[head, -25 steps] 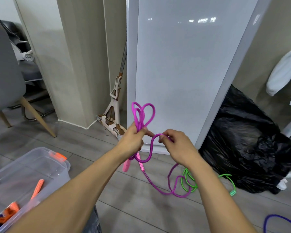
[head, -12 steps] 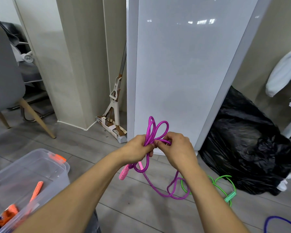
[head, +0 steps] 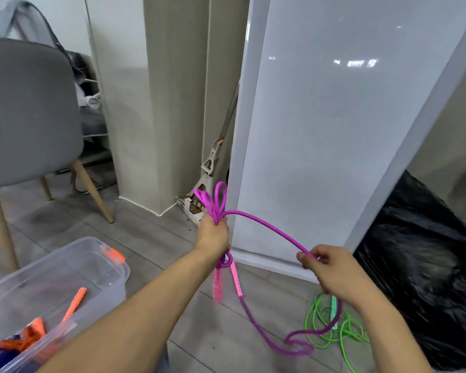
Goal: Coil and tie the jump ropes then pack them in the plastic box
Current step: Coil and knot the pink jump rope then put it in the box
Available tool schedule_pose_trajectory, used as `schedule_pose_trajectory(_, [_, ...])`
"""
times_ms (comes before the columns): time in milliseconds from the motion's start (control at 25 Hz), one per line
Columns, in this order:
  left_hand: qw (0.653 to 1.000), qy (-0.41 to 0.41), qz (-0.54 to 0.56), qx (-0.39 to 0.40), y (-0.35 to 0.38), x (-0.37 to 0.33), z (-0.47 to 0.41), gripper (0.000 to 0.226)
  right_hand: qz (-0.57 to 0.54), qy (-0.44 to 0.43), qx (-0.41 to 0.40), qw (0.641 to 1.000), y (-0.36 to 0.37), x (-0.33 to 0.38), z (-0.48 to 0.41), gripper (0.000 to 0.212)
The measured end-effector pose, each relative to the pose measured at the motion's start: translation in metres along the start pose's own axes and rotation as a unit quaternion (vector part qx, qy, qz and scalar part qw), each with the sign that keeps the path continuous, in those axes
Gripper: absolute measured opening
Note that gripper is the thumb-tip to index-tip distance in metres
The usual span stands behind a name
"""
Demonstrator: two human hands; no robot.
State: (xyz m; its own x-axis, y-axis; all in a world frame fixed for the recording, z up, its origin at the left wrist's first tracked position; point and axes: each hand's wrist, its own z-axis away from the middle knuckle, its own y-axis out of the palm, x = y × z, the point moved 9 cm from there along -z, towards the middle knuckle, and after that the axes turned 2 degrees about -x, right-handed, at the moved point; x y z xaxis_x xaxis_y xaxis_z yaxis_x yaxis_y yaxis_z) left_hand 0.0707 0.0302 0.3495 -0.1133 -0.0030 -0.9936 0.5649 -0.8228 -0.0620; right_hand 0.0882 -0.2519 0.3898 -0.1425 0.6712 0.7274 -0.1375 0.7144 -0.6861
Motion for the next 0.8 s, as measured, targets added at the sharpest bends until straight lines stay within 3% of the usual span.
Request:
schedule_pose_trajectory(80, [0.996,-0.036,0.064,-0.052,-0.021,0.007,-0.012,0.017,-0.103,0.007,0.022,0.994,-0.005,0.003,-0.004,0.026])
schedule_pose_trajectory(200, [0.981,-0.105,0.161,0.001,-0.008,0.011,-0.004,0.014,-0.198,-0.004,-0.03,0.98,-0.014,0.01,-0.007,0.029])
schedule_pose_trajectory(400, [0.962,-0.13,0.192,0.146,0.035,0.0,0.037,0.006,-0.139,-0.063,-0.051,0.987,0.021,0.049,0.002,0.023])
schedule_pose_trajectory(600, [0.968,-0.105,0.157,0.166,0.053,0.001,0.046,0.007,-0.128,-0.043,-0.082,0.987,0.04,0.057,0.011,0.004])
schedule_pose_trajectory(800, [0.974,-0.066,0.112,0.186,0.058,-0.001,0.054,0.021,-0.087,-0.043,-0.032,0.995,0.056,0.064,0.017,0.007])
